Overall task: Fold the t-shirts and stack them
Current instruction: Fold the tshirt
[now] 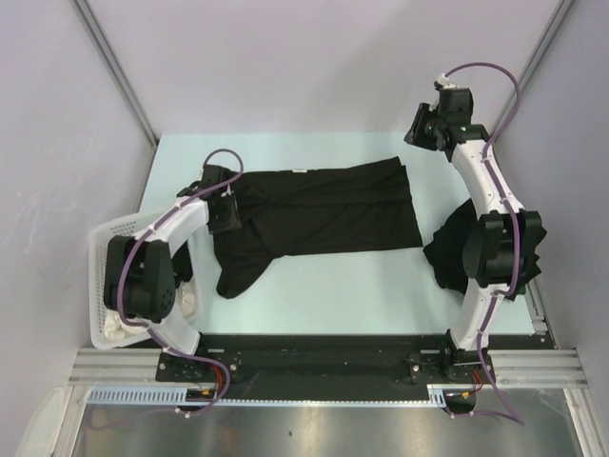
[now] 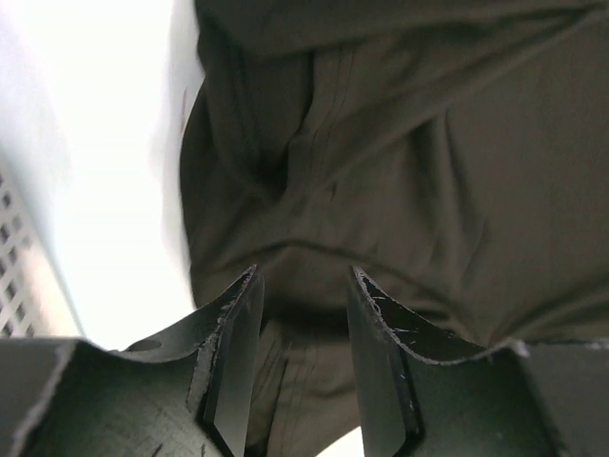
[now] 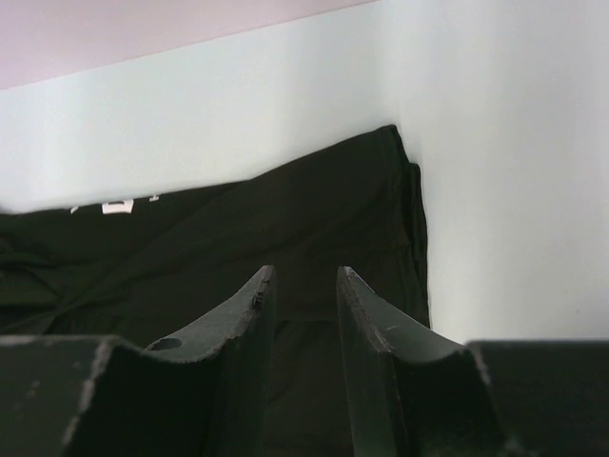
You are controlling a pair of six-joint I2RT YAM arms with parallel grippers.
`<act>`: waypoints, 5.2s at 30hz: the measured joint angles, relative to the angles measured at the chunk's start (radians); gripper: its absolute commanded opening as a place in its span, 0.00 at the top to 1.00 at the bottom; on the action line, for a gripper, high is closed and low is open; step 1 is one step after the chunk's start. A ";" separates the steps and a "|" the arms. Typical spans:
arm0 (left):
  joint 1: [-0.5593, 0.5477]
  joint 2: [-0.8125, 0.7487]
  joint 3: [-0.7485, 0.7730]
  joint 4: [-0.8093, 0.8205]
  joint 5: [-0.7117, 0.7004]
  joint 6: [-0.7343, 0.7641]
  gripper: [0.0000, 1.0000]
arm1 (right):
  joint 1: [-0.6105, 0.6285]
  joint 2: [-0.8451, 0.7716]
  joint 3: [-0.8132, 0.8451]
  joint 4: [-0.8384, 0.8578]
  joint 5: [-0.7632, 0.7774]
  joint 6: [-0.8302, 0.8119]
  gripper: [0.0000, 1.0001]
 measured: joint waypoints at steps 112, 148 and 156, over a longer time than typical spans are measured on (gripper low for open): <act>-0.027 0.089 0.218 -0.222 -0.033 0.132 1.00 | 0.031 -0.212 -0.216 -0.024 -0.029 0.037 0.61; -0.053 -0.028 0.167 -0.248 0.026 0.101 0.62 | 0.083 -0.224 -0.349 -0.163 0.154 -0.029 0.58; -0.070 -0.142 0.010 -0.257 0.056 0.085 0.61 | 0.150 -0.234 -0.372 -0.174 0.191 -0.030 0.56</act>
